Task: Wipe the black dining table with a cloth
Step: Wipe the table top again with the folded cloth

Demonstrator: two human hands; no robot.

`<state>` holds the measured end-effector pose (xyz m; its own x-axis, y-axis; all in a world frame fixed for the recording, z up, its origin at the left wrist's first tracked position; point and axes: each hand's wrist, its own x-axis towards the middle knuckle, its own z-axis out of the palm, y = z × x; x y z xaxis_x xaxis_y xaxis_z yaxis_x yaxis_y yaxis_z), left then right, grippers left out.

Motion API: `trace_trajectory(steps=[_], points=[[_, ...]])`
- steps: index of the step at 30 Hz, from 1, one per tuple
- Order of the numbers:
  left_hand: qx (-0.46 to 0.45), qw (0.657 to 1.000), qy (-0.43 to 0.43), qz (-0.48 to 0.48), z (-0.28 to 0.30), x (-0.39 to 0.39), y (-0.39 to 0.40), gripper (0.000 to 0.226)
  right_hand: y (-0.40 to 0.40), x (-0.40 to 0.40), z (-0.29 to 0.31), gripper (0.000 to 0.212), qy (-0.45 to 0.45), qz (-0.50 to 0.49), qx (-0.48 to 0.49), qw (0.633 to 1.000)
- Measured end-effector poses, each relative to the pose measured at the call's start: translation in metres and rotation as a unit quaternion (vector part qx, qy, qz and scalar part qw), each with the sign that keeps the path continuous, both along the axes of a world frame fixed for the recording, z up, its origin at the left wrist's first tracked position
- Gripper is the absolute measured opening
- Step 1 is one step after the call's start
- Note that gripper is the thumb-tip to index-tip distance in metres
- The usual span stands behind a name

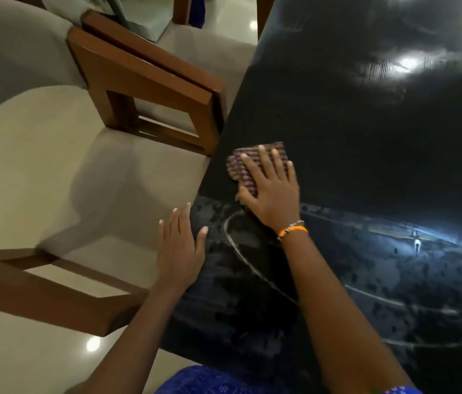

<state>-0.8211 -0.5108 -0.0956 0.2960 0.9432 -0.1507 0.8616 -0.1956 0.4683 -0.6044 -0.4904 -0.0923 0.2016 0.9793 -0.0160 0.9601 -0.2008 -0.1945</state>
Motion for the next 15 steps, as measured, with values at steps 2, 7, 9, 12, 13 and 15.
trace_trajectory(steps=[2,7,9,12,13,15], points=[[0.004,1.0,0.0,0.003,0.0,0.0,-0.001,0.059,-0.03,0.032,0.002,0.066,-0.017,-0.058,-0.004,0.998],[-0.018,1.0,-0.022,0.007,0.001,-0.001,0.001,0.06,-0.089,0.074,0.006,0.071,-0.004,-0.211,-0.012,0.977],[-0.017,0.999,-0.035,0.012,0.002,-0.001,0.001,0.059,-0.085,0.059,0.004,0.071,-0.001,-0.253,-0.018,0.967],[-0.011,0.997,-0.077,0.022,0.001,-0.003,0.004,0.052,-0.064,0.015,0.002,0.068,0.005,-0.228,-0.02,0.973],[-0.012,0.995,-0.095,0.025,0.0,-0.004,0.005,0.05,-0.056,-0.003,0.001,0.068,0.008,-0.192,-0.016,0.981],[-0.025,0.99,-0.135,0.033,-0.003,-0.006,0.005,0.046,-0.044,-0.041,-0.003,0.067,0.017,-0.076,-0.01,0.997]])
